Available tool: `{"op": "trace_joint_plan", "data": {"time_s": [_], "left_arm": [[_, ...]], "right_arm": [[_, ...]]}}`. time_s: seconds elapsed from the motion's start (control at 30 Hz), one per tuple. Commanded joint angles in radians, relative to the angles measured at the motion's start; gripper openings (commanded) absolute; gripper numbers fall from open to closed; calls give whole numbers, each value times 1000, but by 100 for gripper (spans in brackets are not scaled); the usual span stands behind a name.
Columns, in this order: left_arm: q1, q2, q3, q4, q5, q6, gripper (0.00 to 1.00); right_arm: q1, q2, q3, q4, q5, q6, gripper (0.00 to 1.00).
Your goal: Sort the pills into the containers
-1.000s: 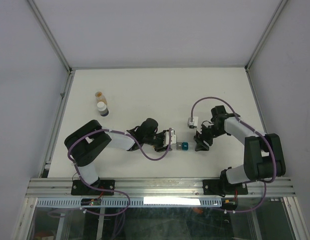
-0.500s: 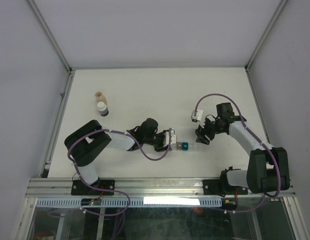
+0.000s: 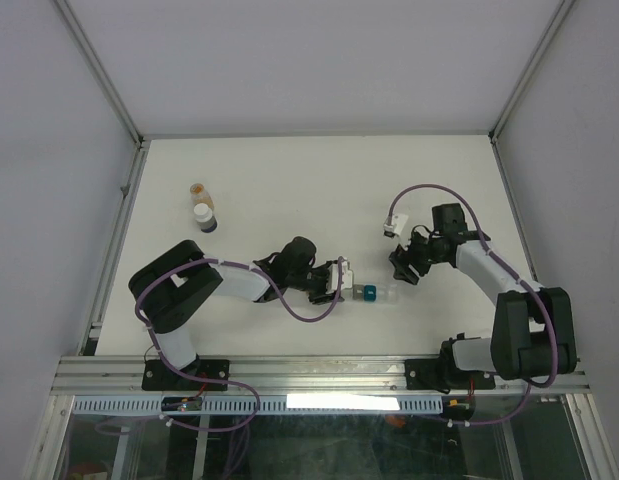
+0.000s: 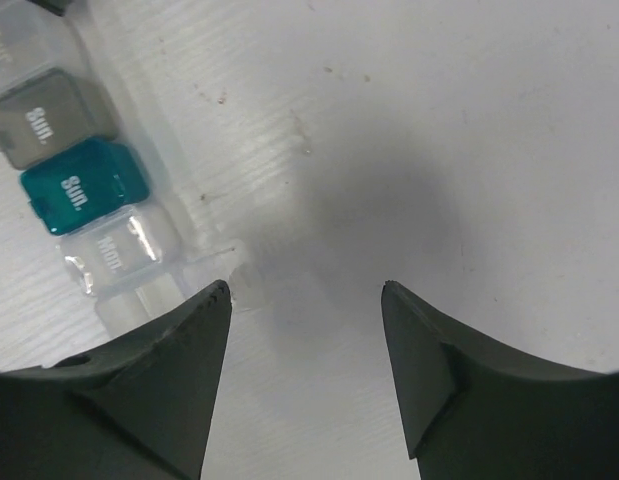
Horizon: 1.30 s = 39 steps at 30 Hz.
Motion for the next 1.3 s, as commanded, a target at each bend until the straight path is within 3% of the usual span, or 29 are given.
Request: {"op": "trace_joint_plan", "data": {"time_s": [0.0,0.4,0.7,1.0,1.2,1.27], "left_arm": [[-16,5,14,-46,4,37,22],[-16,19,32,-58,-14,36,22],[1,21,45,-61,-62,20,23],[89,-34,-3,-73,-64,-40,24],[96,-77,-38,-98,-92,-40,31],[98,-100,-51,-98,-114,-44,41]], "right_arm": [[-3,31,-12,117,84,88,63],[32,84,2,93,107,94,58],[-37,-40,137,-140,-106,46,80],[-61,-66,165,-219,-146,35,83],[-78,-95,172,-254,-176,41,84],[-84,-116,173,-266,-179,39,86]]}}
